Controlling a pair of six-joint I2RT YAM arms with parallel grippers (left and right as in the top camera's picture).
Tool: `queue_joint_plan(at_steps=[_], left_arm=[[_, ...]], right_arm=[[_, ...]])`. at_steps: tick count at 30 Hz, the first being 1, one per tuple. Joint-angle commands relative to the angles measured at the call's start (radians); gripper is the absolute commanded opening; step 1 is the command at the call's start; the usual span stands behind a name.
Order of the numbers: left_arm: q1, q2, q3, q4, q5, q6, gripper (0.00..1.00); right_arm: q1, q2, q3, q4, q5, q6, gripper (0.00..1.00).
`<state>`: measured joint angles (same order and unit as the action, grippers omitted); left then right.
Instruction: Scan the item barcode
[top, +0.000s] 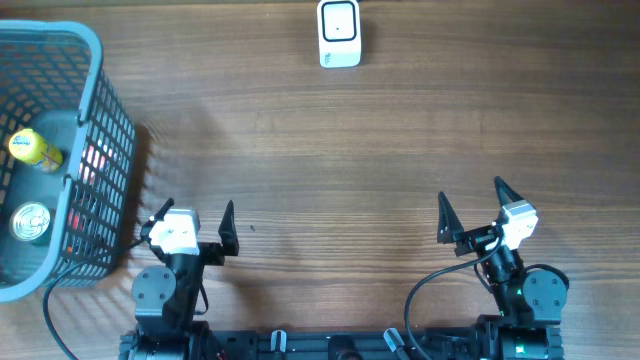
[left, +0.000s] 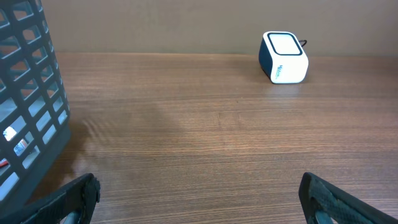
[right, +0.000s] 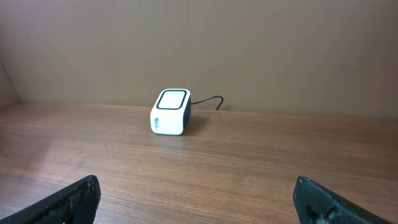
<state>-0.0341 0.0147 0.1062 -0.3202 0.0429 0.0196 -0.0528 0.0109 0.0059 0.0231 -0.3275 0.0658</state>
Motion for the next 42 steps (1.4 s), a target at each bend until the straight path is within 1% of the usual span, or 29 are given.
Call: queue_joint_plan(at_steps=[1,34,37,42], left_arm=[[-0.008,-0.008,-0.009,0.006,-0.01,-0.01,1.0],[-0.008,-0.008,-0.009,0.011,-0.011,-0.009,1.0],[-0.008,-0.008,-0.009,0.041,0.048,-0.068,1.0],[-0.008,0.013,0.055,0.071,0.05,-0.14,1.0]], right_arm=[[0.006,0.013,-0.001,0.003,0.013,-0.003,1.0],[0.006,0.085,-0.001,0.003,0.013,-0.004,1.0],[0.006,0.088,-0.001,0.003,0.013,-0.004,1.0],[0.006,0.089,-0.001,0.003,0.013,-0.004,1.0]])
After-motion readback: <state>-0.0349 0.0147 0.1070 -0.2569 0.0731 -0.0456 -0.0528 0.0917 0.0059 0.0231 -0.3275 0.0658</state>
